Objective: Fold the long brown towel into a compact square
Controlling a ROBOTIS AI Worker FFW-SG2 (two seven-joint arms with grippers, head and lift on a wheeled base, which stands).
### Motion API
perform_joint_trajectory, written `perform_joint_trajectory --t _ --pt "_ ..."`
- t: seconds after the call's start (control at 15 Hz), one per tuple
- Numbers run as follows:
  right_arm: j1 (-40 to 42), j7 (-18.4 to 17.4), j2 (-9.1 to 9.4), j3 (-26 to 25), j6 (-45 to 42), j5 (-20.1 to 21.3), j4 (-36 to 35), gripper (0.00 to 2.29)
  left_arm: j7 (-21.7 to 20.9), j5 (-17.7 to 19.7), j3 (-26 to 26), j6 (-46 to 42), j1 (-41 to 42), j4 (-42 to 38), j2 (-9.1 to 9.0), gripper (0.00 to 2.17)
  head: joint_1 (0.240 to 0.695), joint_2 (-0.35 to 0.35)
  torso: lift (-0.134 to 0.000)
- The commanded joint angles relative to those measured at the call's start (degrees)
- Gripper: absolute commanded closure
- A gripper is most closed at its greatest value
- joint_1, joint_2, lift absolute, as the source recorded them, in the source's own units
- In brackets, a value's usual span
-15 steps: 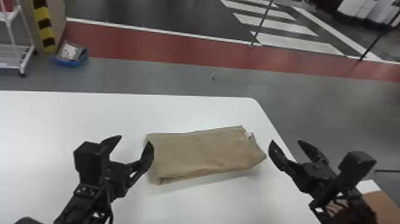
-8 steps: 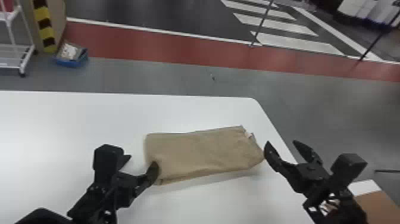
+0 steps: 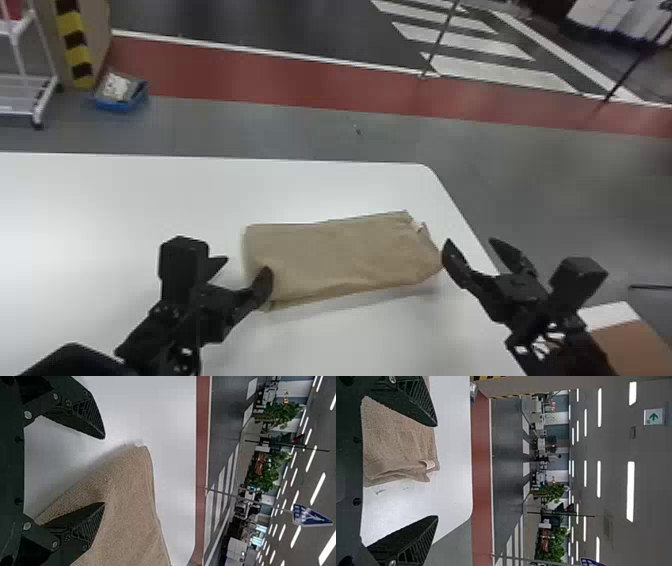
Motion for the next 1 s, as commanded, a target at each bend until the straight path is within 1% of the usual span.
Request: perform_joint_trajectory --t 0.0,0.07,0.2,0.33,0.47,0.53,0.8,0.87,0.93 --pt "-0.3 0.0 -0.01 0.0 0.0 0.1 0.7 0.05 -0.4 0.4 -0.5 0.0 0.1 -0.2 0.07 0.34 0.695 -0.35 -0.125" --pt "-0.4 0.0 -0.01 0.0 0.0 0.1 0.8 0.05 -0.5 0.4 -0.8 0.0 0.1 -0.2 -0.02 0.43 0.695 -0.35 -0.125" --pt "-0.4 0.0 -0.01 0.2 0.0 0.1 0.8 0.05 -0.7 0.4 -1.2 0.0 0.0 -0.1 -0.1 0.46 0.695 -0.35 -0.125" --pt "-0.4 0.0 0.07 0.3 0.0 0.0 0.7 0.05 -0.7 0.1 -1.3 1.1 -0.6 0.0 -0.1 0.6 0.695 -0.35 -0.125" --pt "-0.4 0.0 0.07 0.3 0.0 -0.2 0.7 0.05 -0.7 0.1 -1.2 3.2 -0.8 -0.1 -0.02 0.61 0.695 -0.35 -0.125" --pt "-0.4 0.0 0.07 0.3 0.0 -0.2 0.7 0.05 -0.7 0.1 -1.2 3.2 -0.8 -0.2 -0.02 0.73 0.695 -0.35 -0.125" --pt "-0.6 0.0 0.07 0.4 0.0 -0.4 0.7 0.05 -1.6 0.2 -1.1 3.7 -0.5 -0.8 0.16 0.73 0.695 -0.35 -0.125" --pt "-0.6 0.0 0.07 0.4 0.0 -0.4 0.7 0.05 -1.5 0.2 -0.9 3.6 -0.3 -1.6 0.25 1.11 0.695 -0.35 -0.125" --pt "-0.7 0.0 0.07 0.4 0.0 -0.5 0.7 0.05 -1.2 0.2 -0.1 3.6 0.2 -2.6 0.34 1.36 0.695 -0.35 -0.125"
